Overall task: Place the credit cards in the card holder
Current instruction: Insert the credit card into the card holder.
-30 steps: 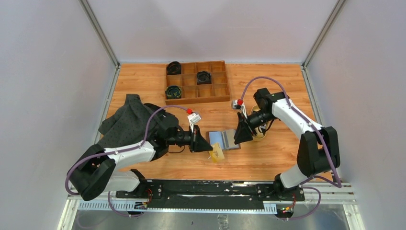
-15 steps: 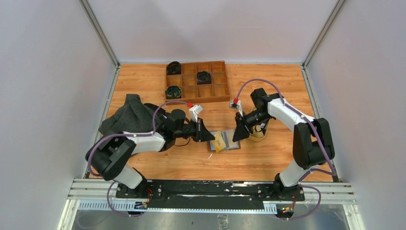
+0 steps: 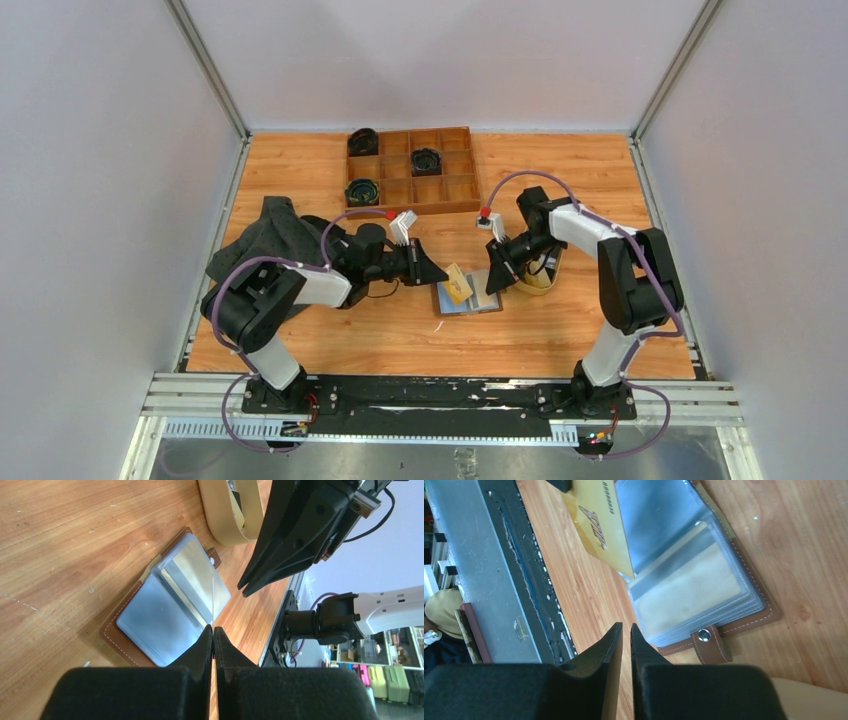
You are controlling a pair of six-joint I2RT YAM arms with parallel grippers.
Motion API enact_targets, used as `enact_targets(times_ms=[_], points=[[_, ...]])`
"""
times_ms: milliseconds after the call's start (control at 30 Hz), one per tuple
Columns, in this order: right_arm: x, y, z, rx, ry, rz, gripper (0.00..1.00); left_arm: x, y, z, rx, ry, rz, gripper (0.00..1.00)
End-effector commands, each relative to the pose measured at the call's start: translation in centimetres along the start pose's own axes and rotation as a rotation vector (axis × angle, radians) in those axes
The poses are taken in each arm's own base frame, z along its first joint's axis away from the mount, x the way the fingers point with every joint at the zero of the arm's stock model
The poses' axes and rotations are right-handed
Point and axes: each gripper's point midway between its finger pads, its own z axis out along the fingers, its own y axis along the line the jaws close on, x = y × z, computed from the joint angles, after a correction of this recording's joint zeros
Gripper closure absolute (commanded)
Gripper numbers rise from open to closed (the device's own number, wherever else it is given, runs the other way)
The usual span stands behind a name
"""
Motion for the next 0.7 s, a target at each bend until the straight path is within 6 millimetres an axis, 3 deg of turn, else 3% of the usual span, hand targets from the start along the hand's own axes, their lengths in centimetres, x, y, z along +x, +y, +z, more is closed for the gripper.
enact_targets(times_ms=[0,667], points=[[1.0,-1.4,0.2,0.043,0.026,0.076,0.86,-0.1,1.0,-0.2,-0.034,-0.012,-0.030,1.00],[1.6,-2.7,0.6,0.078,0.061,0.116,0.88,1.3,2.6,0.0,-0.101,0.050,-0.093,1.00]])
